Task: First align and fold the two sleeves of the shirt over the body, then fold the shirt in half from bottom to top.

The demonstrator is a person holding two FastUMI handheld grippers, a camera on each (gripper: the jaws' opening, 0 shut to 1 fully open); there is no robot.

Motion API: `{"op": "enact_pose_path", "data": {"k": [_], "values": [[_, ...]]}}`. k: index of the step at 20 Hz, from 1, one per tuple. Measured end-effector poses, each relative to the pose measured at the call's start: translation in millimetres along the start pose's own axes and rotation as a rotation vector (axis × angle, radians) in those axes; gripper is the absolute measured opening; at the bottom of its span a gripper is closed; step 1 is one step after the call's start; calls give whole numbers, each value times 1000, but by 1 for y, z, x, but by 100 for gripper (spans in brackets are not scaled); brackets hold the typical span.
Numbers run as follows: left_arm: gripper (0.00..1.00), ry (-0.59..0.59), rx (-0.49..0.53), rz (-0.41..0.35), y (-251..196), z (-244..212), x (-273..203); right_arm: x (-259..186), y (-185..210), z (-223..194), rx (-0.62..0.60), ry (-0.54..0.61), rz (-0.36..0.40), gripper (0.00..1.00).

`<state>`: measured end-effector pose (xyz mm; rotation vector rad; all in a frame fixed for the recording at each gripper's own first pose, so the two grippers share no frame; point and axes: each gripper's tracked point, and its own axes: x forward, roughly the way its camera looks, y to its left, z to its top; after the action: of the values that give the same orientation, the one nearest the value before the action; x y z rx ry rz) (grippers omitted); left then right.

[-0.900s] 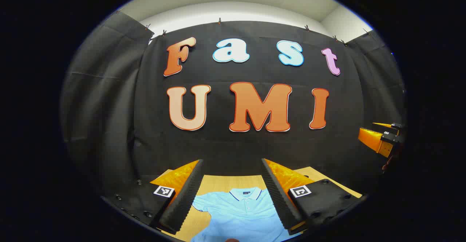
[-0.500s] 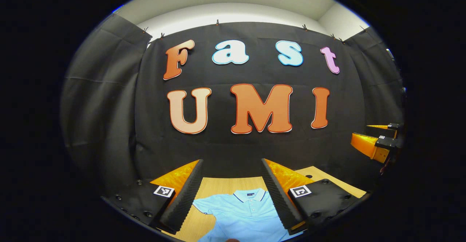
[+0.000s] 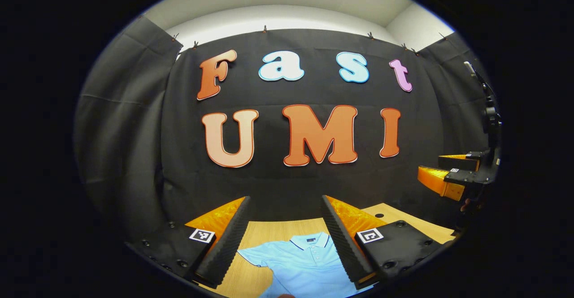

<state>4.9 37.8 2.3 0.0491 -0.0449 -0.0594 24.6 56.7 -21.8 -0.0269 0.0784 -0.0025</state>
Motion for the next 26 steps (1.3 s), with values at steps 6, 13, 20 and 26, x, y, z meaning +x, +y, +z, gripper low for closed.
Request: {"op": "enact_pose_path", "data": {"k": [6,13,20,26], "values": [[99,-23,28,-15,-6,-2,8,20,3,-21,-41,49,14,93],[97,-22,46,37,-27,-5,28,74,-3,-67,-89,155,77,97],[100,25,93,64,-60,-12,49,120,-23,-137,-87,355,96,98],[100,96,109,95,-81,-29,60,147,-41,-216,-105,579,101,99]]}}
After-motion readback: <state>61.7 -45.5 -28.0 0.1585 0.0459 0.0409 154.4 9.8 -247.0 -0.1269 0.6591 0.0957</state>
